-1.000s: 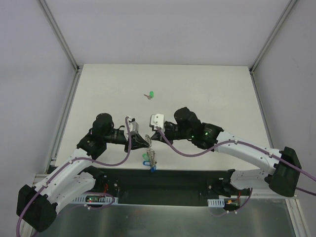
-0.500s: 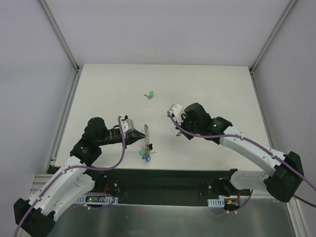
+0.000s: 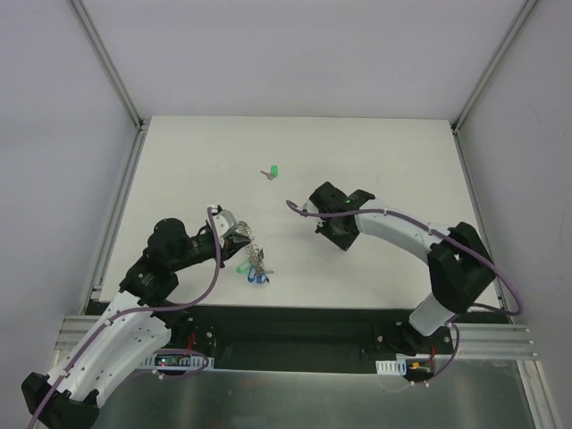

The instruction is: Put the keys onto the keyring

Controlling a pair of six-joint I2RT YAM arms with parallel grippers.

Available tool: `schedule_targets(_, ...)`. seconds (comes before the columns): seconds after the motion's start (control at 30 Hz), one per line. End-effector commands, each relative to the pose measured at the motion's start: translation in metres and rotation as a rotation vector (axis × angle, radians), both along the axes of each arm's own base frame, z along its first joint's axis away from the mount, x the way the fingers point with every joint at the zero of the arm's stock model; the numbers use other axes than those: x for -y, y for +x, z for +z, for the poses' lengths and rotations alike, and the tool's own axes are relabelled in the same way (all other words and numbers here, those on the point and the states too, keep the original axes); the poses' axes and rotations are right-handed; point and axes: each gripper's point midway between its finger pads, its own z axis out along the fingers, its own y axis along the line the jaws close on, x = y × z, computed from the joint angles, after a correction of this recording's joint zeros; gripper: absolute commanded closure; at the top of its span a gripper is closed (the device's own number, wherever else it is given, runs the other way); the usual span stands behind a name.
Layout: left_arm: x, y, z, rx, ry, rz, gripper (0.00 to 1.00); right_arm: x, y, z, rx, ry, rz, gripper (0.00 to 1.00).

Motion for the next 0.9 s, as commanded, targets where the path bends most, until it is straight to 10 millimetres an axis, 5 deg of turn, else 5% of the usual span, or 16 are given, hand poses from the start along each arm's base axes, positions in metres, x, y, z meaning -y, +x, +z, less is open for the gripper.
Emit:
schedule_targets(0.0, -0.006, 0.004, 0.025, 0.076, -0.032, 0.048, 1.00, -0.027, 0.014, -0.006, -0.044, 0.003, 0.058, 0.99)
schedule_targets(0.23, -0.006, 0.006, 0.024, 0.065, -0.020, 0.051, 1.00, -0.070, 0.030, -0.025, -0.095, 0.037, 0.131, 0.99)
schedule_targets(0.57, -0.004, 0.006, 0.022, 0.040, -0.019, 0.035, 1.00, -0.090, 0.039, -0.040, -0.119, 0.052, 0.165, 0.94)
schedule_targets(0.73, -0.004, 0.006, 0.022, 0.034, -0.021, 0.033, 1.00, -0.099, 0.043, -0.033, -0.095, 0.097, 0.171, 0.87)
schedule_targets(0.87, -0.005, 0.007, 0.023, 0.033, -0.025, 0.037, 1.00, -0.106, 0.048, -0.009, -0.023, 0.176, 0.171, 0.74)
